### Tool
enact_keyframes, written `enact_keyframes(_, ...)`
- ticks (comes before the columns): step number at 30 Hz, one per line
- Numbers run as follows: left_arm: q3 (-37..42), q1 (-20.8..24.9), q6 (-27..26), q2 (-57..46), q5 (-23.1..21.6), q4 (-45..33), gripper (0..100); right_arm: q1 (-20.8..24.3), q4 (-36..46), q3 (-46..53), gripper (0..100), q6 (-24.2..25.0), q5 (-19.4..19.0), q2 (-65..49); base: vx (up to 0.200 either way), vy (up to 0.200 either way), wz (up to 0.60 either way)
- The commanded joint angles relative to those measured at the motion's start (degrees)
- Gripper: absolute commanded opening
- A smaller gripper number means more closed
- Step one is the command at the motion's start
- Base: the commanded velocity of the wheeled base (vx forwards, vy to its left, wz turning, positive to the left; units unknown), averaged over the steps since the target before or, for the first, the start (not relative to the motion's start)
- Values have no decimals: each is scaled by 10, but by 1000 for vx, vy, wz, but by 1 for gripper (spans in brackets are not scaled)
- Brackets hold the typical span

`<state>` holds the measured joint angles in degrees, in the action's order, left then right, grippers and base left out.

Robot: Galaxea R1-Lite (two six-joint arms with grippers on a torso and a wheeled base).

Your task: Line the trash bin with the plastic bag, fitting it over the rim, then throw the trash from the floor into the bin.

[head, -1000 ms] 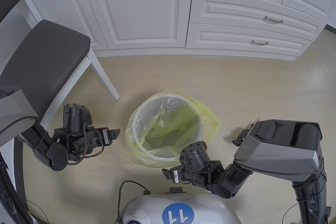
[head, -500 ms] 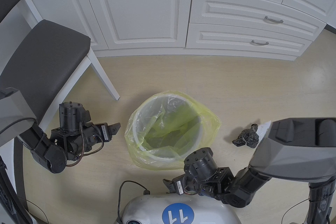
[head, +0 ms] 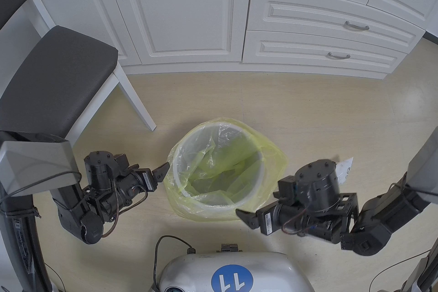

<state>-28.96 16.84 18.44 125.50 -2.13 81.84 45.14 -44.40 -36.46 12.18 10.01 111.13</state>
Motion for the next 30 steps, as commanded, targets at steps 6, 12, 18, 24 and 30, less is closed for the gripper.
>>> enact_keyframes(6,-6,7,3,101,-2,58,100,-111,-1,-20,100,-2,-18,-44,0,0,0)
enact_keyframes(12,-12,1,3,107,-1,58,100,-119,-1,-25,100,-2,-20,-36,0,0,0)
enact_keyframes(18,-20,-6,5,114,1,59,100,-139,-1,-36,100,-2,-21,-21,0,0,0)
enact_keyframes(24,-21,-15,4,116,2,58,100,-158,-1,-51,100,-2,-22,0,0,0,0)
enact_keyframes(30,-26,-18,5,118,0,59,100,-171,-1,-60,100,-2,-22,13,0,0,0)
